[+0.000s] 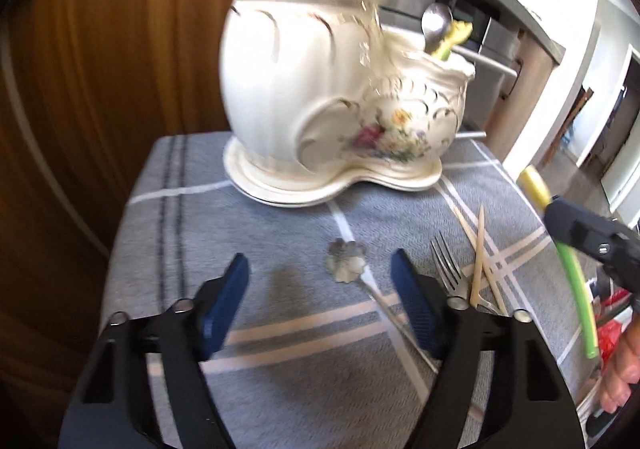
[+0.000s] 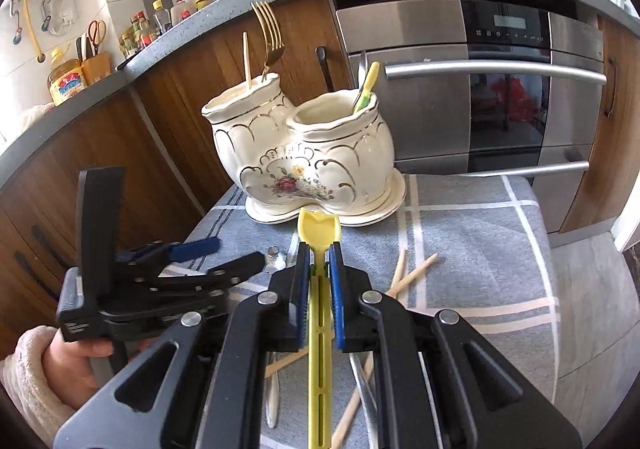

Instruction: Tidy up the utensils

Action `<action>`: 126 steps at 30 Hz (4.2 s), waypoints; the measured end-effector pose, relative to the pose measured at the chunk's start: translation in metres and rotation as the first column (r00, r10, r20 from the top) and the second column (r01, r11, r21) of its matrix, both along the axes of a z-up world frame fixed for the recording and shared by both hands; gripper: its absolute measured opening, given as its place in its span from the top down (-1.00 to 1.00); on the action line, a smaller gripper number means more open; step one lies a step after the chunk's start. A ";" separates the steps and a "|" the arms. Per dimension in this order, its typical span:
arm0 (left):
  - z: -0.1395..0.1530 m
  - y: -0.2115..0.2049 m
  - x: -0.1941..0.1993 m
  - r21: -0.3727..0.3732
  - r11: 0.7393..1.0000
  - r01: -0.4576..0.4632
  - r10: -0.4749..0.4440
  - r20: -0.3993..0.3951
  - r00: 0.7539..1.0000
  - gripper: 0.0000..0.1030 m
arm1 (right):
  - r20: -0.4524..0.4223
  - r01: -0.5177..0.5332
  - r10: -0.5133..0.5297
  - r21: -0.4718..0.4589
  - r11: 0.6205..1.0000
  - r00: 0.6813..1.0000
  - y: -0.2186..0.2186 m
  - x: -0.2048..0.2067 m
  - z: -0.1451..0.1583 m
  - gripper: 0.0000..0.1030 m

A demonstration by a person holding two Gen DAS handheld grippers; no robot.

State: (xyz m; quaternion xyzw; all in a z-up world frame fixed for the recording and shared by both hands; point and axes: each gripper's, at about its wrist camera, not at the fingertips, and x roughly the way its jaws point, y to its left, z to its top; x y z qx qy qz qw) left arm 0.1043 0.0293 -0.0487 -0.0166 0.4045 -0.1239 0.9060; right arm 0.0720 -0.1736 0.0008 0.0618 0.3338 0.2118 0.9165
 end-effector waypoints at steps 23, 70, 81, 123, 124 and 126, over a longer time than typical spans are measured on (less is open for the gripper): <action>-0.004 -0.029 0.012 0.061 0.998 0.007 -0.008 0.017 1.000 0.93 | 0.027 0.025 -0.026 0.013 1.000 0.999 -0.034 -0.014 0.009 0.82; 0.214 0.034 0.052 0.154 0.938 -0.310 0.157 0.607 0.779 0.95 | 0.397 0.017 -0.139 0.295 0.955 0.907 0.007 0.135 0.071 0.81; 0.179 0.024 0.071 0.187 0.945 -0.267 0.124 0.551 0.825 0.95 | 0.418 0.017 -0.125 0.253 0.967 0.900 0.014 0.145 0.051 0.81; 0.140 0.011 0.057 0.105 0.980 -0.169 0.111 0.413 0.904 0.50 | 0.266 -0.009 -0.007 0.060 0.998 0.964 -0.003 0.098 0.043 0.43; 0.142 0.013 0.054 0.100 0.981 -0.167 0.112 0.410 0.905 0.31 | 0.263 -0.005 -0.012 0.063 0.998 0.965 -0.005 0.096 0.045 0.39; 0.146 0.015 0.046 0.097 0.980 -0.173 0.118 0.417 0.901 0.00 | 0.244 0.012 -0.026 0.058 0.998 0.969 -0.008 0.088 0.050 0.28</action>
